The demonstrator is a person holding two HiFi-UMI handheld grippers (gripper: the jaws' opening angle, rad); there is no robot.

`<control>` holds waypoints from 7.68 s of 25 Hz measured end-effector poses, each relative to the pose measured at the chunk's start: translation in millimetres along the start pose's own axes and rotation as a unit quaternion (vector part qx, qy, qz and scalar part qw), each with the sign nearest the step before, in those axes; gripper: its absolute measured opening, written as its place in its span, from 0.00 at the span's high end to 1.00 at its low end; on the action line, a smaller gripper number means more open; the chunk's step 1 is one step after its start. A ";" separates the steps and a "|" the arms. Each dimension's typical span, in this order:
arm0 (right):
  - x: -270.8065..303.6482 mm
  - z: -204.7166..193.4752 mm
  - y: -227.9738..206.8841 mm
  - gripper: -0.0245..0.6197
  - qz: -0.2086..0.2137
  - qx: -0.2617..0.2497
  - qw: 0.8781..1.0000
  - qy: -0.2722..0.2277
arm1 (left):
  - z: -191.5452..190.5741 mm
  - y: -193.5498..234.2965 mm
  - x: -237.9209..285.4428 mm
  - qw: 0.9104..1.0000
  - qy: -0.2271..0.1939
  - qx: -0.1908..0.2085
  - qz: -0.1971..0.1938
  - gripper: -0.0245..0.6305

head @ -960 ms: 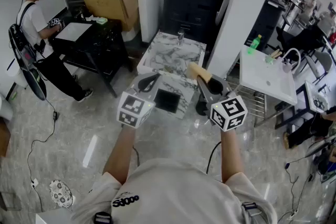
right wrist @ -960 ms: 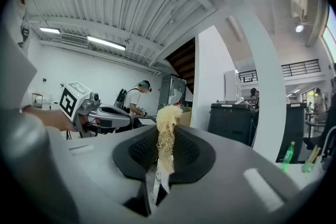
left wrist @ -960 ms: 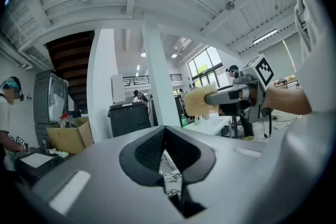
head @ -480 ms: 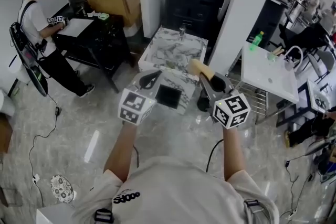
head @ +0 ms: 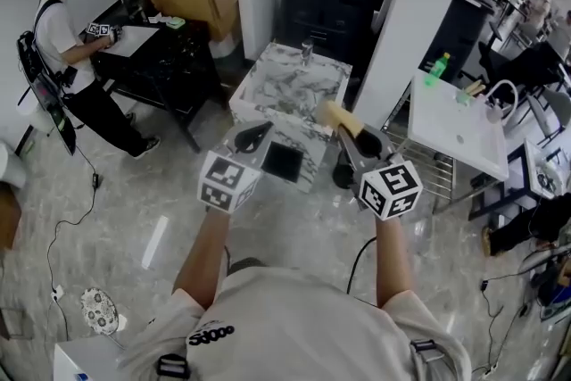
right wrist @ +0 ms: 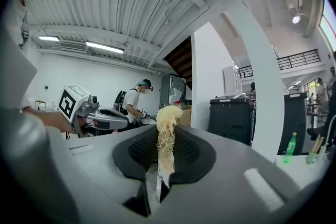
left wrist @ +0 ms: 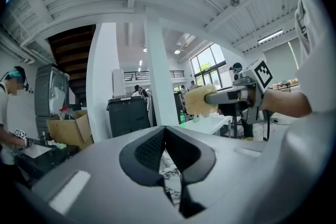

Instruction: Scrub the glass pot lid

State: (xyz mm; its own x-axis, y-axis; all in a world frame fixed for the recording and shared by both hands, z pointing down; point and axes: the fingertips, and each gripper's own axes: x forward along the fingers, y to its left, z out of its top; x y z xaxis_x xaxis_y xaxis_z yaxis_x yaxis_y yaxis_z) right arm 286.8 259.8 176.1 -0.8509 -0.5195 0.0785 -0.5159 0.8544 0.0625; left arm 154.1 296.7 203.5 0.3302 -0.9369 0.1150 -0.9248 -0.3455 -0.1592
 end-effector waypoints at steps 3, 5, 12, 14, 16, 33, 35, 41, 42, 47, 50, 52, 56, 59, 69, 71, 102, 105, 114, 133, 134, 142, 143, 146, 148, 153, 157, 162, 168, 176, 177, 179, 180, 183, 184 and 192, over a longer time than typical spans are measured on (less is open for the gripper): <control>-1.3 -9.0 -8.8 0.89 0.002 0.007 1.000 0.004 | -8.4 -5.4 5.1 1.000 0.010 -0.006 0.003 0.95; 2.3 -13.9 -14.4 0.89 0.003 0.011 1.000 0.008 | -11.7 -3.5 10.3 1.000 0.015 -0.006 0.004 0.95; 33.2 -23.6 -39.9 0.89 0.002 0.020 1.000 0.010 | -21.5 18.4 47.2 1.000 0.018 -0.012 -0.002 0.95; 50.4 -26.6 -48.6 0.89 0.002 0.020 1.000 0.012 | -26.1 32.4 62.5 1.000 0.017 -0.013 -0.004 0.95; 70.6 -28.3 -59.1 0.89 0.002 0.018 1.000 0.014 | -29.3 49.5 80.5 1.000 0.014 -0.011 -0.007 0.95; 236.3 -7.1 -140.6 0.89 -0.013 0.017 1.000 0.022 | -26.2 199.9 211.9 0.999 0.002 -0.014 -0.032 0.95; 247.6 -7.5 -146.2 0.89 -0.013 0.016 0.999 0.024 | -27.3 208.9 221.2 0.999 0.002 -0.016 -0.035 0.95; 272.0 -17.3 -161.5 0.89 -0.017 0.025 0.999 0.031 | -36.5 228.1 241.6 0.999 0.009 -0.019 -0.038 0.95; 276.0 -19.5 -163.5 0.89 -0.018 0.027 0.999 0.033 | -39.4 231.3 244.2 0.999 0.011 -0.020 -0.039 0.95; 299.6 -31.1 -174.5 0.89 -0.028 0.040 0.998 0.042 | -56.2 249.5 258.3 0.998 0.020 -0.030 -0.045 0.95; 316.7 -41.2 -180.4 0.89 -0.037 0.049 0.997 0.051 | -69.1 263.1 267.5 0.998 0.024 -0.039 -0.049 0.95; 330.4 -48.4 -183.2 0.89 -0.038 0.055 0.996 0.059 | -76.6 272.2 273.9 0.997 0.026 -0.046 -0.053 0.95; 365.6 -61.5 -181.0 0.89 -0.022 0.058 0.995 0.078 | -92.5 292.8 282.3 0.996 0.032 -0.055 -0.059 0.95; 389.4 -75.9 -180.5 0.89 -0.022 0.069 0.993 0.090 | -108.7 307.0 286.2 0.995 0.040 -0.063 -0.062 0.95; 433.3 -135.4 -183.1 0.89 -0.040 0.089 0.985 0.141 | -144.6 329.4 297.8 0.990 0.047 -0.096 -0.091 0.95; 439.6 -156.2 -188.7 0.89 -0.048 0.092 0.982 0.159 | -156.2 333.0 300.9 0.990 0.055 -0.103 -0.085 0.95; 520.1 -404.5 -255.2 0.89 -0.112 0.164 0.921 0.336 | -298.3 361.4 368.5 0.969 0.176 -0.170 -0.029 0.95; 523.3 -417.9 -260.4 0.89 -0.121 0.160 0.917 0.346 | -305.0 361.9 371.9 0.968 0.182 -0.173 -0.027 0.95; 531.7 -432.3 -264.6 0.88 -0.150 0.096 0.914 0.364 | -314.3 352.4 372.7 0.962 0.199 -0.185 -0.033 0.95; 583.0 -458.1 -221.8 0.88 -0.011 0.113 0.912 0.395 | -323.0 365.0 347.5 0.958 0.206 -0.200 0.006 0.95; 585.7 -456.9 -217.0 0.88 -0.002 0.113 0.912 0.395 | -323.3 366.3 345.1 0.958 0.207 -0.200 0.009 0.95; 600.3 -451.1 -171.1 0.88 0.069 0.100 0.909 0.398 | -325.0 373.6 324.7 0.956 0.210 -0.201 0.028 0.95; 600.6 -451.4 -164.9 0.88 0.078 0.097 0.908 0.400 | -325.4 374.1 322.6 0.956 0.210 -0.202 0.030 0.95; 599.4 -451.7 -147.0 0.88 0.106 0.088 0.903 0.407 | -325.4 374.0 318.2 0.956 0.209 -0.203 0.033 0.95; 598.0 -451.3 -136.9 0.88 0.122 0.083 0.899 0.412 | -324.6 373.6 316.3 0.956 0.208 -0.203 0.034 0.95; 591.0 -450.9 -113.4 0.88 0.161 0.071 0.890 0.421 | -321.9 370.2 313.3 0.958 0.203 -0.202 0.032 0.95; 579.1 -448.9 -86.0 0.88 0.216 0.069 0.872 0.434 | -319.4 366.7 310.2 0.958 0.203 -0.201 0.030 0.95; 565.1 -448.0 -68.4 0.88 0.249 0.064 0.858 0.444 | -317.2 361.1 307.6 0.959 0.201 -0.200 0.028 0.95; 544.7 -450.5 -54.9 0.88 0.271 0.060 0.848 0.451 | -315.5 355.1 303.6 0.960 0.199 -0.197 0.025 0.95; 513.2 -453.4 -41.2 0.88 0.295 0.072 0.835 0.459 | -309.9 344.7 298.5 0.961 0.196 -0.192 0.018 0.95; 508.9 -455.0 -41.5 0.88 0.298 0.074 0.832 0.462 | -309.5 343.1 298.2 0.962 0.196 -0.191 0.017 0.95; 500.0 -457.4 -42.0 0.88 0.307 0.075 0.826 0.467 | -309.0 339.7 297.3 0.962 0.196 -0.190 0.015 0.95; 495.7 -457.7 -41.3 0.88 0.313 0.077 0.822 0.470 | -308.7 338.2 296.4 0.962 0.197 -0.189 0.014 0.95; 483.7 -455.5 -37.3 0.88 0.335 0.082 0.807 0.479 | -307.8 334.0 293.9 0.962 0.198 -0.187 0.012 0.95; 480.7 -454.7 -36.8 0.88 0.340 0.084 0.803 0.482 | -307.5 332.7 293.6 0.962 0.198 -0.187 0.010 0.95; 447.7 -459.7 -46.5 0.88 0.376 0.116 0.760 0.518 | -303.8 324.5 292.6 0.963 0.198 -0.183 0.003 0.95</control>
State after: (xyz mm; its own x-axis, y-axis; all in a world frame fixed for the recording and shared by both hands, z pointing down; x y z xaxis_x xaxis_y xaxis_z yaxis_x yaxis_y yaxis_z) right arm -24.4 -18.3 665.7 -0.4407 0.4870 0.7540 -0.0289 0.8319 -0.5542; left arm -106.8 -73.2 483.4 0.2937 -0.8194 0.4922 -0.9551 -0.2303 0.1864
